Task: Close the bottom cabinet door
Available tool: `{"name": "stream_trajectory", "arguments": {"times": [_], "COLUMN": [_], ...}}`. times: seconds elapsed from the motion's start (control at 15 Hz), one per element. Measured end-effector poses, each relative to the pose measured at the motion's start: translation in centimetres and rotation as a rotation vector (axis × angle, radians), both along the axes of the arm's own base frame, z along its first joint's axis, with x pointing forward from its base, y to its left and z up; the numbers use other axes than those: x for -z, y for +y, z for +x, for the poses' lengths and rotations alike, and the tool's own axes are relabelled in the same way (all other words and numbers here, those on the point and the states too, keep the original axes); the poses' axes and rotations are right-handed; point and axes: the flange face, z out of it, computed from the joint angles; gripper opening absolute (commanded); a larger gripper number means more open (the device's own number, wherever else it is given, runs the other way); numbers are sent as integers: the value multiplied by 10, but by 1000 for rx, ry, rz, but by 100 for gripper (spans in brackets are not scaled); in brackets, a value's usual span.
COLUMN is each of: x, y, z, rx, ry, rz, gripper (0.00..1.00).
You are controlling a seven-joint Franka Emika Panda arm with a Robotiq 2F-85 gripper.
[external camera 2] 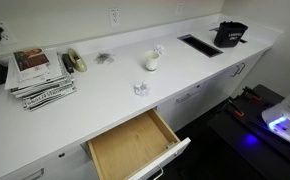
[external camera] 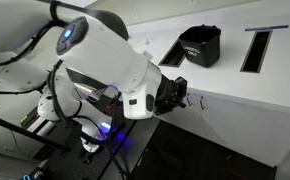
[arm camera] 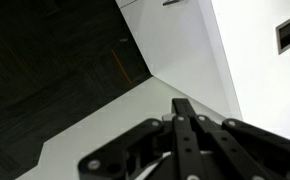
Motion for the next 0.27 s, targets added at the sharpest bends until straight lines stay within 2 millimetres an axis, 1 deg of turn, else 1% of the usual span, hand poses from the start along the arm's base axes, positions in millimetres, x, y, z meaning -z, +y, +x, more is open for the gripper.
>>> {"name": "stream_trajectory", "arguments": {"times": [0.13, 0.27], "x": [-18, -31], "y": [9, 17], "z": [-8, -13], "rx": [-27, -45], "ry": [-19, -40], "rz": [2, 11], "gripper": [0, 0]}}
